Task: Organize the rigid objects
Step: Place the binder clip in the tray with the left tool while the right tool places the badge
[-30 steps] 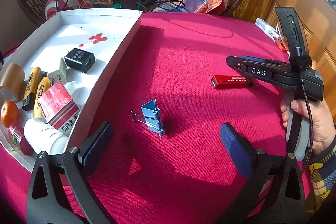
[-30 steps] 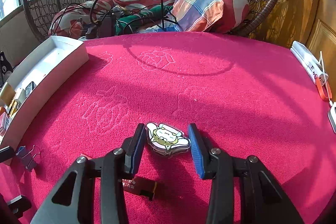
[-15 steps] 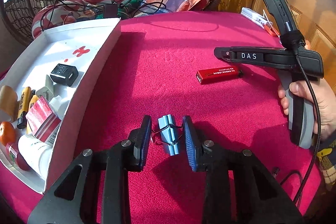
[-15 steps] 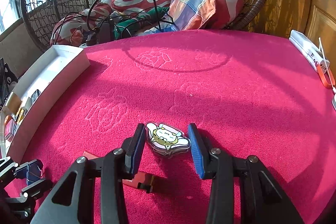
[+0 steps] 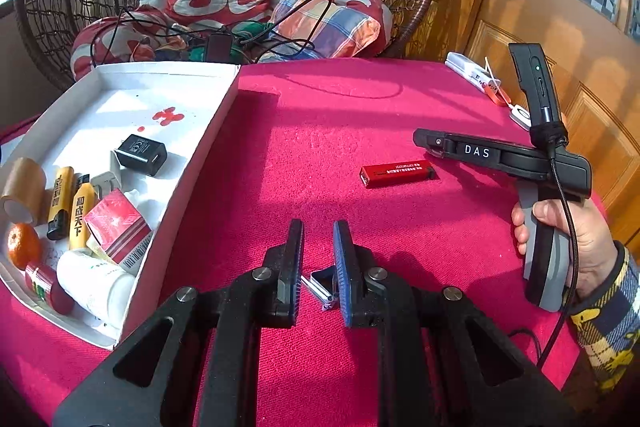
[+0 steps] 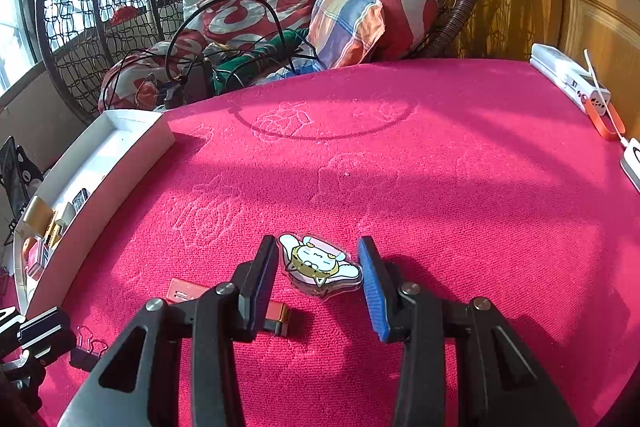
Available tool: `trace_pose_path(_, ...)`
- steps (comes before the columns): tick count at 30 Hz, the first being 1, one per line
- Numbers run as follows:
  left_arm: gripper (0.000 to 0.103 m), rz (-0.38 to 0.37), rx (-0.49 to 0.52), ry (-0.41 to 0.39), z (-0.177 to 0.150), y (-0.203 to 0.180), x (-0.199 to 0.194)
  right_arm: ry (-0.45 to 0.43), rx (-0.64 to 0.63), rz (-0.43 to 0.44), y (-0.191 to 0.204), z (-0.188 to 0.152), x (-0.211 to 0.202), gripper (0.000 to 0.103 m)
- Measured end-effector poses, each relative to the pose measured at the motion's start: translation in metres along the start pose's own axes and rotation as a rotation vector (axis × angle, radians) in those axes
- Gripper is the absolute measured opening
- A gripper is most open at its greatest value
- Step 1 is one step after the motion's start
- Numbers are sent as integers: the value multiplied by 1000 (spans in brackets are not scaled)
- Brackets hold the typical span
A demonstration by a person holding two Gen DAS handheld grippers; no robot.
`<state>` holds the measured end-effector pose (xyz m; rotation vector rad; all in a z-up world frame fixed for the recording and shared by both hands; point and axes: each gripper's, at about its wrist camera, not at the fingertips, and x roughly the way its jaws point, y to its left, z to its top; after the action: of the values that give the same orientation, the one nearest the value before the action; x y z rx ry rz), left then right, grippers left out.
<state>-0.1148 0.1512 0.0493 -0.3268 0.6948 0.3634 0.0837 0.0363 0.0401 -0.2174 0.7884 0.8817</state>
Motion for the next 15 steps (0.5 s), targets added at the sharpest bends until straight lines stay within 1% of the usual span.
trace_pose_path(4, 14, -20, -26, -30, 3, 7, -14, -33, 19, 13, -3, 0, -14, 41)
trace_pose_path(7, 14, -28, -37, -33, 4, 9, -19, -53, 35, 29, -3, 1, -23, 41)
trace_pose_path(10, 15, 11, -40, 10, 4, 12, -12, -78, 36, 38, -3, 3, -30, 41)
trace_pose_path(11, 22, 31, -45, 27, 2, 12, -8, -81, 40, 43, -3, 4, -31, 41)
trace_pose_path(12, 43, 47, -43, 43, -1, 10, -4, -84, 46, 47, -3, 4, -32, 41)
trace_pose_path(13, 56, 54, -39, 55, -5, 7, 0, -87, 49, 52, -3, 4, -33, 41)
trace_pose_path(14, 73, 53, -36, 61, -9, 3, 3, -88, 52, 58, -3, 4, -34, 41)
trace_pose_path(15, 74, 47, -32, 61, -12, -1, 5, -90, 57, 64, -4, 3, -35, 41)
